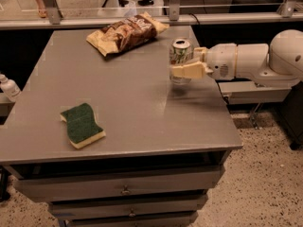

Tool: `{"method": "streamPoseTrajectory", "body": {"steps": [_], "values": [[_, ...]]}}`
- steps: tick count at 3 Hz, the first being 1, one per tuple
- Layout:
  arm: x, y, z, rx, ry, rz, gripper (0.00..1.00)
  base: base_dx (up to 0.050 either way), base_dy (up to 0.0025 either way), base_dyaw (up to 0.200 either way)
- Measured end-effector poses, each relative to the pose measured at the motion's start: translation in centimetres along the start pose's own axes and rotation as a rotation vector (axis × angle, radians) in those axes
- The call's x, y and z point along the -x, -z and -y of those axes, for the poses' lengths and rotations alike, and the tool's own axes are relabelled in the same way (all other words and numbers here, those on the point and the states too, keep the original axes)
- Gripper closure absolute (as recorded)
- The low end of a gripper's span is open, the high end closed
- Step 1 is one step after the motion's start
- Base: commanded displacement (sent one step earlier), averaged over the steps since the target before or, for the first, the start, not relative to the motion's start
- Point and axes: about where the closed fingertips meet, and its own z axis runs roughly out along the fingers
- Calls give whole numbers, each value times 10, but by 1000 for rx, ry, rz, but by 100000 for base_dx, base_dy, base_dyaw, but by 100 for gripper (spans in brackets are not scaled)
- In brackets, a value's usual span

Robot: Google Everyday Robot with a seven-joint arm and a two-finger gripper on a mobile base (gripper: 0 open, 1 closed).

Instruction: Knock 7up can over

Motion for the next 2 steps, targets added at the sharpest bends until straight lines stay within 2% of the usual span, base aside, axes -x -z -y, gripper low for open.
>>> {"method": "streamPoseTrajectory", "body": {"steps": [1,2], "values": [[14,-7,-3,39,99,-67,100,0,0,0],[29,-18,-14,104,261,-177,100,0,0,0]]}}
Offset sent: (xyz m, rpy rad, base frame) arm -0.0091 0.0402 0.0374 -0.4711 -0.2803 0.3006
